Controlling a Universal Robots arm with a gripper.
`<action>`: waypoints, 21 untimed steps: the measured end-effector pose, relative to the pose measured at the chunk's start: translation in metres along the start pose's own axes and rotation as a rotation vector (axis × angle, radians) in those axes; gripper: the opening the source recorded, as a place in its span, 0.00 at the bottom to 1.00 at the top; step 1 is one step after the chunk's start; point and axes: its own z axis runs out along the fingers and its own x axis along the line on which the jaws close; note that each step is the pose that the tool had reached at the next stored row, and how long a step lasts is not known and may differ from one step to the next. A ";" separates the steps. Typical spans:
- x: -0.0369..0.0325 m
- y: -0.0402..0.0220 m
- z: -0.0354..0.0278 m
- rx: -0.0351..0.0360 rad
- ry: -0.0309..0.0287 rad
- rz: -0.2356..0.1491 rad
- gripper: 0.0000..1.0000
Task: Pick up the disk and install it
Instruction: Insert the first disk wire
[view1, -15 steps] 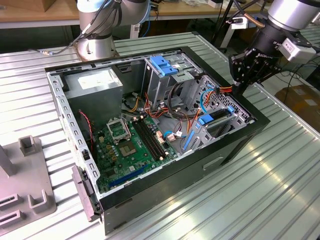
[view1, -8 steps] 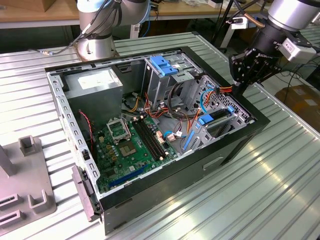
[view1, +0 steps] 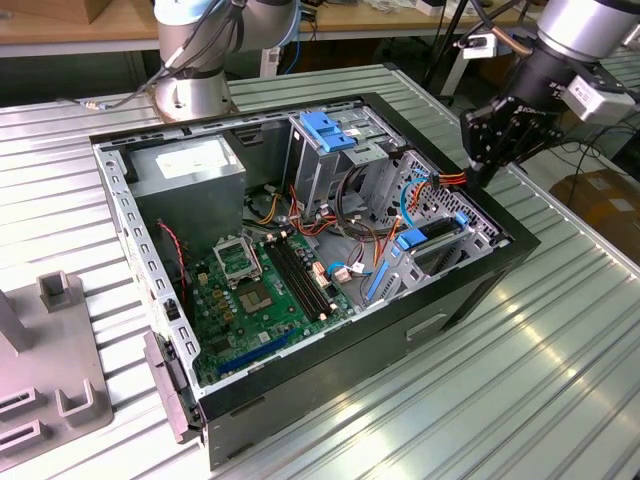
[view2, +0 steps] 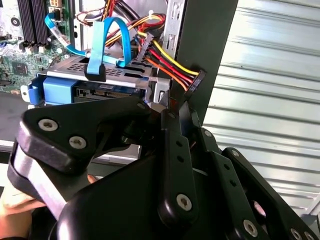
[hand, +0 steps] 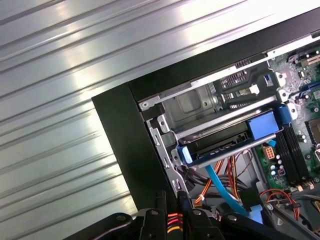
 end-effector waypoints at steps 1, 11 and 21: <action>0.0003 -0.0020 0.0000 -0.0006 0.0002 -0.001 0.24; -0.0011 -0.0245 0.0054 -0.0444 0.0199 -0.001 0.31; -0.0009 -0.0247 0.0080 -0.0442 0.0247 -0.001 0.23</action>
